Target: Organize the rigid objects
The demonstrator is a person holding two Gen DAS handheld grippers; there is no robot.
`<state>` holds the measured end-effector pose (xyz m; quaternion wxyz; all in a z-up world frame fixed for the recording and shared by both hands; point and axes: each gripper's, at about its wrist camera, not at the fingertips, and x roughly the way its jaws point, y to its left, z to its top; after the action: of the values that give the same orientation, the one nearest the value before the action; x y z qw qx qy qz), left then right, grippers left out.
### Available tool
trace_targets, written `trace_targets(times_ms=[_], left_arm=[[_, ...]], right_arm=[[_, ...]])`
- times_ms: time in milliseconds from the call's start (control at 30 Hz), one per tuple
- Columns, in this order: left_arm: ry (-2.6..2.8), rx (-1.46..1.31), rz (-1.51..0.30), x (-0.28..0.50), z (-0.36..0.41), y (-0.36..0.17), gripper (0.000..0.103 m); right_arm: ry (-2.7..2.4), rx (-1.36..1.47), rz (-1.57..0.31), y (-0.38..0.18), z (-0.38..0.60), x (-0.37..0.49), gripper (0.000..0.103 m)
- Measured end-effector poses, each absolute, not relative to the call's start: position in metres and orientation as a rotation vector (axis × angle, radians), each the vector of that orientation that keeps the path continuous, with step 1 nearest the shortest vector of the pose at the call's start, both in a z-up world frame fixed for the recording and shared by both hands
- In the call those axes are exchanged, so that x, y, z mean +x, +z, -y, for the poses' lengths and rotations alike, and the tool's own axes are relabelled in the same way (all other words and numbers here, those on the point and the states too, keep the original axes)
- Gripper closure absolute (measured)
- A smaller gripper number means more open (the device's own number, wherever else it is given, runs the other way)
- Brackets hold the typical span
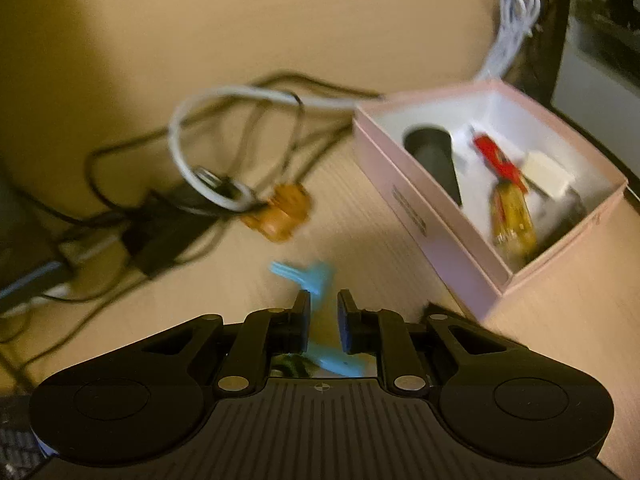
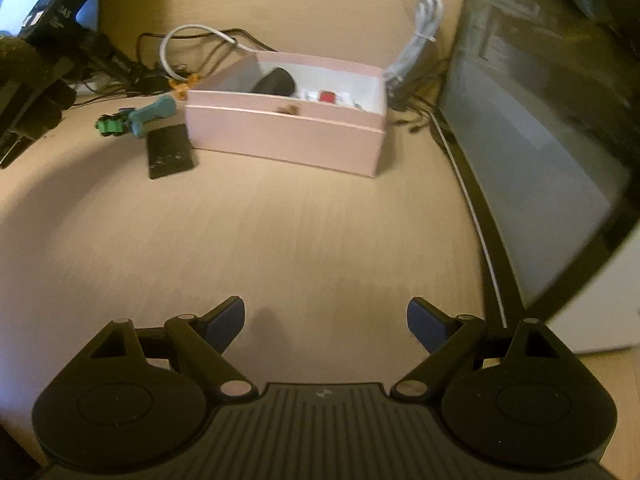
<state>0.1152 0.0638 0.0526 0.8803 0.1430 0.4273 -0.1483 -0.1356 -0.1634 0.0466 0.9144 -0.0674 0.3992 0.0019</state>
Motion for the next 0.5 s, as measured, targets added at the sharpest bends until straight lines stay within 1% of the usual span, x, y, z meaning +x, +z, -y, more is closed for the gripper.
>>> trace_targets(times_ms=[167, 233, 400, 500], left_arm=[[-0.246, 0.228, -0.971, 0.136, -0.069, 0.029, 0.085], [-0.224, 0.199, -0.971, 0.143, -0.071, 0.022, 0.085], [-0.204, 0.148, -0.936, 0.154, -0.068, 0.020, 0.085], [-0.174, 0.117, -0.970, 0.158, -0.065, 0.022, 0.088]], right_arm=[[-0.051, -0.084, -0.853, 0.040, 0.186, -0.136, 0.013], [-0.064, -0.077, -0.854, 0.039, 0.192, -0.137, 0.013], [-0.072, -0.092, -0.873, 0.035, 0.199, -0.143, 0.013], [-0.088, -0.097, -0.870, 0.036, 0.200, -0.147, 0.013]])
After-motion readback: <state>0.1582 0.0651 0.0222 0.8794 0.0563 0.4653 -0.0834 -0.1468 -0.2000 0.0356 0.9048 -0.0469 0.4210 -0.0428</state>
